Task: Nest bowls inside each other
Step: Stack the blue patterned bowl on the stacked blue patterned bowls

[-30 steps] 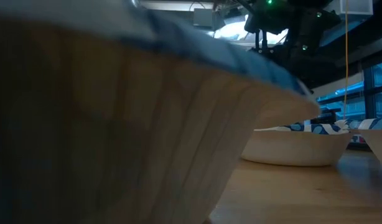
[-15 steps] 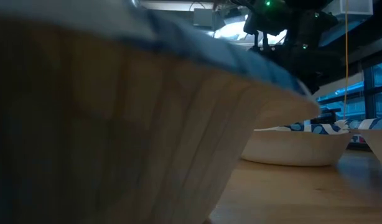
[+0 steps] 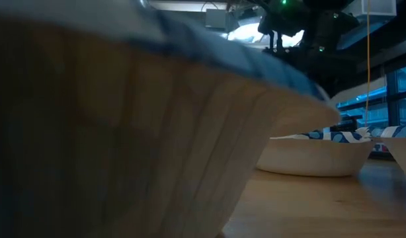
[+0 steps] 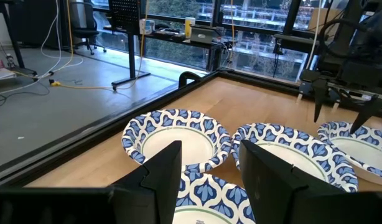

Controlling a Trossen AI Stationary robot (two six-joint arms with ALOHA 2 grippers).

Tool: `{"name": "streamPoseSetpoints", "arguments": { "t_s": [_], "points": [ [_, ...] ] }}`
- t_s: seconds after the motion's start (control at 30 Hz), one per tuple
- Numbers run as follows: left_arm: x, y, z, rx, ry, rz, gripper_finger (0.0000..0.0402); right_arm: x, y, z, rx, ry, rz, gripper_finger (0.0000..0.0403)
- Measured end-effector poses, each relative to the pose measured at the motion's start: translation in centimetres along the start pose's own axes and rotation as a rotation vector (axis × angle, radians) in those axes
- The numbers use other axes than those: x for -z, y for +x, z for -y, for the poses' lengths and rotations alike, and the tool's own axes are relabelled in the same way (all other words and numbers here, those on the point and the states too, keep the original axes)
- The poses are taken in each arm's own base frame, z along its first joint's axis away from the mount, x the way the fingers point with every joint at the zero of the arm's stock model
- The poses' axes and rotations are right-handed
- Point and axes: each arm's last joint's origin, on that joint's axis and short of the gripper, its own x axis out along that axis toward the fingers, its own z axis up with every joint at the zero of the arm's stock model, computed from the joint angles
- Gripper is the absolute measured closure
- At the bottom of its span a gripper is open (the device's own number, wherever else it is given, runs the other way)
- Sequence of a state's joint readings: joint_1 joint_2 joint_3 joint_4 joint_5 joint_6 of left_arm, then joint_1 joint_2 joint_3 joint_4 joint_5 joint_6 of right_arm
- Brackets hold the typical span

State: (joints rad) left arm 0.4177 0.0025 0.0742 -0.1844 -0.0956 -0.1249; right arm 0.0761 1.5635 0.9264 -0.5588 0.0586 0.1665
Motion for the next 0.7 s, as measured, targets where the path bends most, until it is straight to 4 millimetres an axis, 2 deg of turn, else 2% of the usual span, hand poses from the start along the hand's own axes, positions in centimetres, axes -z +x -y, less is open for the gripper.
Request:
{"name": "streamPoseSetpoints", "arguments": {
  "t_s": [0.27,0.5,0.7],
  "points": [
    [0.0,0.0,0.0,0.0,0.002,0.0,0.0247,-0.2,0.1,0.0,-0.002,0.068,0.014,0.0108],
    [0.0,0.0,0.0,0.0,0.001,0.0,0.0247,0.2,2.3,-0.1,0.014,0.06,-0.066,0.0142],
    [0.0,0.0,0.0,0.001,0.001,0.0,0.0247,0.0,2.8,-0.1,0.033,0.06,-0.05,0.016]
  ]
}}
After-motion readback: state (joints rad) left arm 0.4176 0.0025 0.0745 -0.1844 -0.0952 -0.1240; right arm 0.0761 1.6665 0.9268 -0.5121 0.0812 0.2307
